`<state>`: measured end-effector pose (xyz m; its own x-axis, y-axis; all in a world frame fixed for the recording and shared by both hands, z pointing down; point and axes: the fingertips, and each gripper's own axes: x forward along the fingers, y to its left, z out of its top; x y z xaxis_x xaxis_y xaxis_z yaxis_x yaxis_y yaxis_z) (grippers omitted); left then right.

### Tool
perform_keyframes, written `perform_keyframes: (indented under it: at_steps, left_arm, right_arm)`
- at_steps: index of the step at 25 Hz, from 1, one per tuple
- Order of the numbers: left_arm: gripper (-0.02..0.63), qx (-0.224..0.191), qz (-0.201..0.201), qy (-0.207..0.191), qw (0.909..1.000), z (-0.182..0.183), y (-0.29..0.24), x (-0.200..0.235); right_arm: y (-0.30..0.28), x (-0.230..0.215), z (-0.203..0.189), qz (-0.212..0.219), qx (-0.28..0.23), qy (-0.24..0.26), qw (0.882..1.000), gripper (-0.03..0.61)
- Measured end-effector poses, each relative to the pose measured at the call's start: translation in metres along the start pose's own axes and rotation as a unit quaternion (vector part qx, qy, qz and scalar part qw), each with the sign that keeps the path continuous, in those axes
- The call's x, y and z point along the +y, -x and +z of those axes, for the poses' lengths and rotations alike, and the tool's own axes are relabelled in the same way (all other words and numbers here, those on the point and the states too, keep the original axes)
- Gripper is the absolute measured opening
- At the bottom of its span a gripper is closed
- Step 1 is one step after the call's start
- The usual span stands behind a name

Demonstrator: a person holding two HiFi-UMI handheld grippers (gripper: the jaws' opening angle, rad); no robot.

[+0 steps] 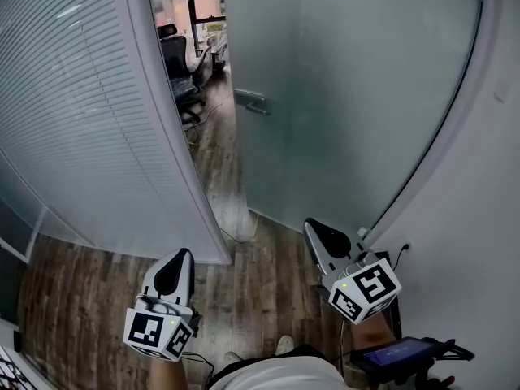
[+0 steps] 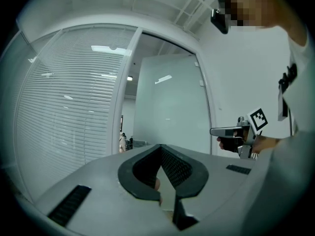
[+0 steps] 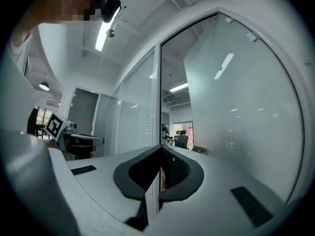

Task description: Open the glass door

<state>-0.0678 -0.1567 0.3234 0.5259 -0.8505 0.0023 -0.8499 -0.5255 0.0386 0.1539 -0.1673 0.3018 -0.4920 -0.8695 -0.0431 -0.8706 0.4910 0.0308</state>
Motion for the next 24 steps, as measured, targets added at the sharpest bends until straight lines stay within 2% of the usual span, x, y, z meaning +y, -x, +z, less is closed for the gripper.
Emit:
perform_keyframes:
  at_steps: [4,10,24]
  left_arm:
    - [0.0,-0.002,0.002,-0.006,1.0,0.001,0.024,0.017]
    - [-0.001,-0.01,-0.002,0.001,0.9999,0.002,0.055,0.044]
    - [0.0,-0.014,-0.009,0.003,0.9998,0.005,0.051,0.042]
  right_arm:
    - [-0.011,0.038,0.003,0.012,0.007,0.014,1.0,0.002]
    - [-0.015,0.08,0.004,0.005,0.016,0.026,1.0,0.0]
    - [-0.014,0.072,0.004,-0.008,0.028,0.036,0.999,0.002]
